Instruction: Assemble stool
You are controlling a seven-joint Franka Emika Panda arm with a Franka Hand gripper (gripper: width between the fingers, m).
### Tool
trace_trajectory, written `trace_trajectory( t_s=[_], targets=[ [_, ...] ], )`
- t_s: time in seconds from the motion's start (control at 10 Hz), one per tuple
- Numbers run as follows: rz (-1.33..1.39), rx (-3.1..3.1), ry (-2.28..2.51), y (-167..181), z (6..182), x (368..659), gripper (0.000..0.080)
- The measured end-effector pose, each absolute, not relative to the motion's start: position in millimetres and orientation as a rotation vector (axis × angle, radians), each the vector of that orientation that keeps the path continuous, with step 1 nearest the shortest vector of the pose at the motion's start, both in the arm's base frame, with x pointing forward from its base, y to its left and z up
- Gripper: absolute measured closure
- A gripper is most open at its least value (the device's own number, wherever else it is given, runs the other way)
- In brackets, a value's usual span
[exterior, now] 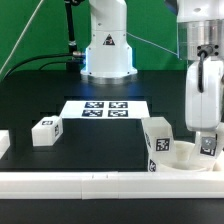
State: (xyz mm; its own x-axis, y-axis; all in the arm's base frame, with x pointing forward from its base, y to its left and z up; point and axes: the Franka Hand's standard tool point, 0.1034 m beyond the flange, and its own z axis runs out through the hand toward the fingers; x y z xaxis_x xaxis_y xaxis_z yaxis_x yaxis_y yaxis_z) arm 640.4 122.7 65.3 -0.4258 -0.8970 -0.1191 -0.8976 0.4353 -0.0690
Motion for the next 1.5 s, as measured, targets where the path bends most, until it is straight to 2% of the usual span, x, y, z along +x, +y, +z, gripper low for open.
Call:
trace_trajectory(
  t_s=[0.3, 0.6, 1.2, 1.3, 1.4, 1.5],
  targets=[
    [0.015, -1.58, 2.549, 122.5, 65.2, 640.1, 0.0463],
    [0.01, -1.248, 2.617, 124.6, 65.8, 639.7, 0.0463],
    [-0.055, -1.266, 2.562, 126.0, 66.6, 637.6, 0.0463],
    [-0.059, -1.293, 2.549, 126.2, 66.5, 637.5, 0.0387],
    [-0.061, -1.301, 2.545, 126.1, 66.5, 637.5, 0.024],
    [-0.069, -1.37, 2.509, 126.5, 68.3, 638.0, 0.024]
  ],
)
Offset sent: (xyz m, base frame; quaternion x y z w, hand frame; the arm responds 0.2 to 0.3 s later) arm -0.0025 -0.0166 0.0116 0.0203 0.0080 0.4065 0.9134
